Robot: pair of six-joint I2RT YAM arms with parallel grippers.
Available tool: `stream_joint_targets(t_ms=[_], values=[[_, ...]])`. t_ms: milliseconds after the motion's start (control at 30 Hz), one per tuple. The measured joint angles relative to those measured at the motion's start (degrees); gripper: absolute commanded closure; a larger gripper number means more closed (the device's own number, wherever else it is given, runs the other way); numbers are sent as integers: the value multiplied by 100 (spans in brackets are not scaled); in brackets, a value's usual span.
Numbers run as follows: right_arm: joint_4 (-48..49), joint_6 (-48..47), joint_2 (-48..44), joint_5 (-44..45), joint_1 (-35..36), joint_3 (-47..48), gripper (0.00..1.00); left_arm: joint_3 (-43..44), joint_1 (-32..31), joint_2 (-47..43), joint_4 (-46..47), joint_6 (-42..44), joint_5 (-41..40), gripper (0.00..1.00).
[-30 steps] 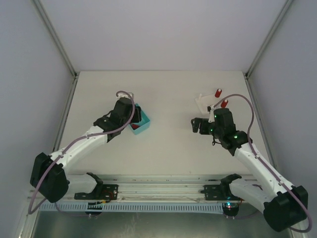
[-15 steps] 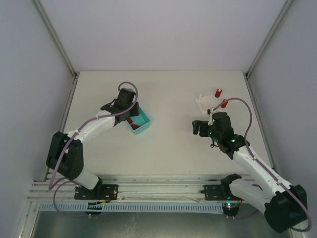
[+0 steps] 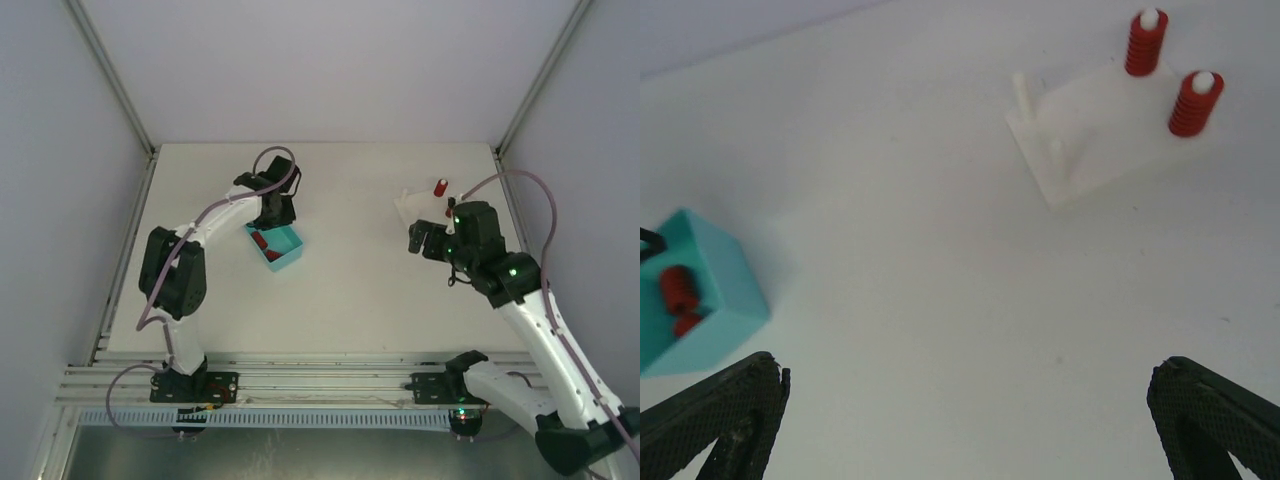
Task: Install the large spring
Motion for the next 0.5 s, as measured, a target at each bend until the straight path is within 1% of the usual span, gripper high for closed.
stream_joint_targets(t_ms=[100,233,500], values=[[-352,-214,433,118,0,284,1,149,-90,269,-380,-459,-238,63],[-361,-579,1040,131,11,678,1,264,-192,479,-654,-1016,-566,64],[-308,-1054,1088,173,17,765,1,481,-201,916,-1036,-1576,-1093,62]])
